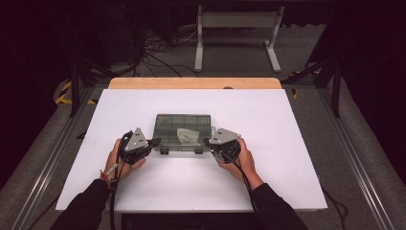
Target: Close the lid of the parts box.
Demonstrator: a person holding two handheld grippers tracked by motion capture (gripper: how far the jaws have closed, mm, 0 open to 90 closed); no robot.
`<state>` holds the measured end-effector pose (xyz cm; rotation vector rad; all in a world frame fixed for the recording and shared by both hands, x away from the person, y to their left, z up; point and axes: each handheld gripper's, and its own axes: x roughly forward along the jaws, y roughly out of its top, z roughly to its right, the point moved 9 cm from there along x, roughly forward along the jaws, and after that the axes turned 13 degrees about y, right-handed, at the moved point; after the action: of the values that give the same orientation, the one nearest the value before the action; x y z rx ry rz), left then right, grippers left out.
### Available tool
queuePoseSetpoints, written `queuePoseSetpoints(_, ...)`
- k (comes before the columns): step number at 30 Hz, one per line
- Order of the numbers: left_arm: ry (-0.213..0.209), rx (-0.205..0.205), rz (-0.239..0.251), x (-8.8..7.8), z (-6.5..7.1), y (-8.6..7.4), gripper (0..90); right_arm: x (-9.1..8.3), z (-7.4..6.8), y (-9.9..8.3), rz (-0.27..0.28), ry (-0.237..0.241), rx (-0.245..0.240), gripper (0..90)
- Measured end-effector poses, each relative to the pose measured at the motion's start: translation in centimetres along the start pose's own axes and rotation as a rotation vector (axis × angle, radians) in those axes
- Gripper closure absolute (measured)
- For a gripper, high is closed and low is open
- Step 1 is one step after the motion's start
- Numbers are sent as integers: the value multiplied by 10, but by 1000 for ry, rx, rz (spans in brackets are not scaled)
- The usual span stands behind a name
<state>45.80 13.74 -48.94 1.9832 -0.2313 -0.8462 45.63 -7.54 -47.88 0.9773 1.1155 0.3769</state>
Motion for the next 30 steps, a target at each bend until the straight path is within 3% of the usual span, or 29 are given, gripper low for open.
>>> queuePoseSetpoints(16, 6, 22, 31, -4, 1, 7, 859, -6, 2, 4, 35, 3, 11, 879)
queuePoseSetpoints(21, 2, 7, 54, -7, 1, 9, 840, -7, 0, 7, 63, 29, 39, 863)
queuePoseSetpoints(30, -1, 5, 68, -8, 2, 11, 744, -10, 1, 10, 77, 18, 25, 798)
